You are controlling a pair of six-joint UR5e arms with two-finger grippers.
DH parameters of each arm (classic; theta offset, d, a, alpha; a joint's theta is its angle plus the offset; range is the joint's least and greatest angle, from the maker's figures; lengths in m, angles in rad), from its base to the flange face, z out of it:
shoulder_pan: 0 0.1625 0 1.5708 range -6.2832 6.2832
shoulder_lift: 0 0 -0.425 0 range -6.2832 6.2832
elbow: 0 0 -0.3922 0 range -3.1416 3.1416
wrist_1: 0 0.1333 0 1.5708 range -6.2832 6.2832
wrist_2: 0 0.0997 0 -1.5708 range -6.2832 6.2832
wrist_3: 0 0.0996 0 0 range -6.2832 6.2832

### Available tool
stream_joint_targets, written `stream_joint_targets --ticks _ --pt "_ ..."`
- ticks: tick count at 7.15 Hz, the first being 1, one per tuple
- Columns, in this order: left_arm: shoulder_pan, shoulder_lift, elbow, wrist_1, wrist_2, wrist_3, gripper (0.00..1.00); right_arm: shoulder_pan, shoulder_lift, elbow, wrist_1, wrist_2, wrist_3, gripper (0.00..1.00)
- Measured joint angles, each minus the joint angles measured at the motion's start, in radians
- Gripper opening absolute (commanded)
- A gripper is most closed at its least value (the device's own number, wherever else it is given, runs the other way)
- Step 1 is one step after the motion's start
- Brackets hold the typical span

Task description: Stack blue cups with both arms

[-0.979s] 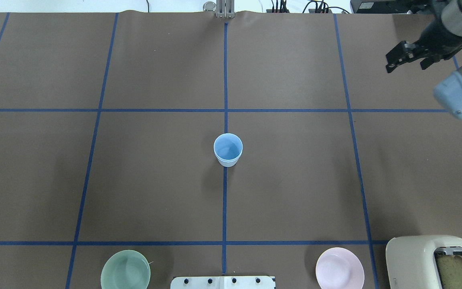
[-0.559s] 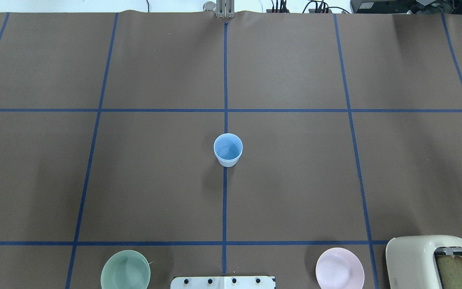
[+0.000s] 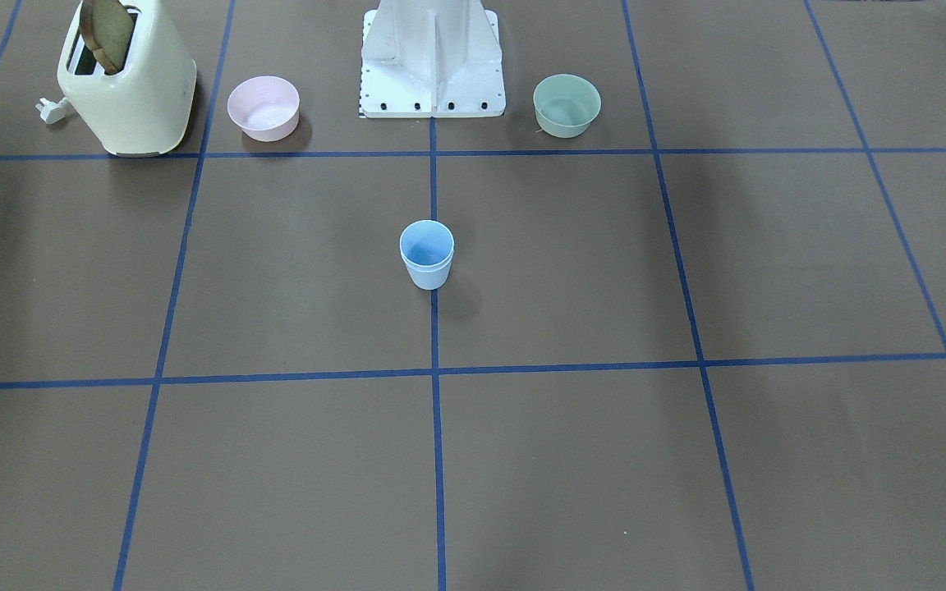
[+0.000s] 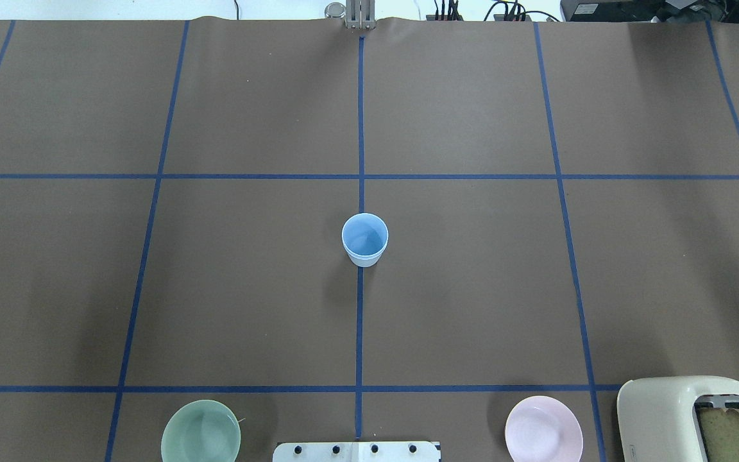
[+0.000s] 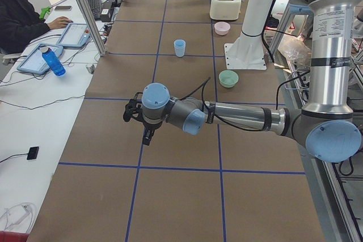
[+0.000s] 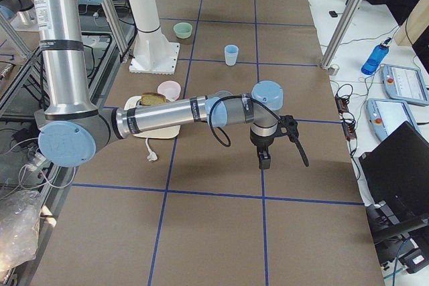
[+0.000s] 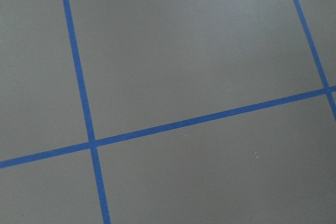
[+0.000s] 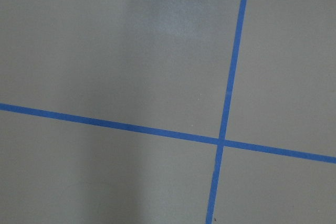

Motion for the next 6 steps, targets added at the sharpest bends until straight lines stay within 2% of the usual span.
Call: stream_joint_targets --ticks 6 --pt "-0.007 0.011 -0.011 0.001 0.0 0.0 0.98 0.002 0.004 0.003 0.002 0.002 0.006 1.0"
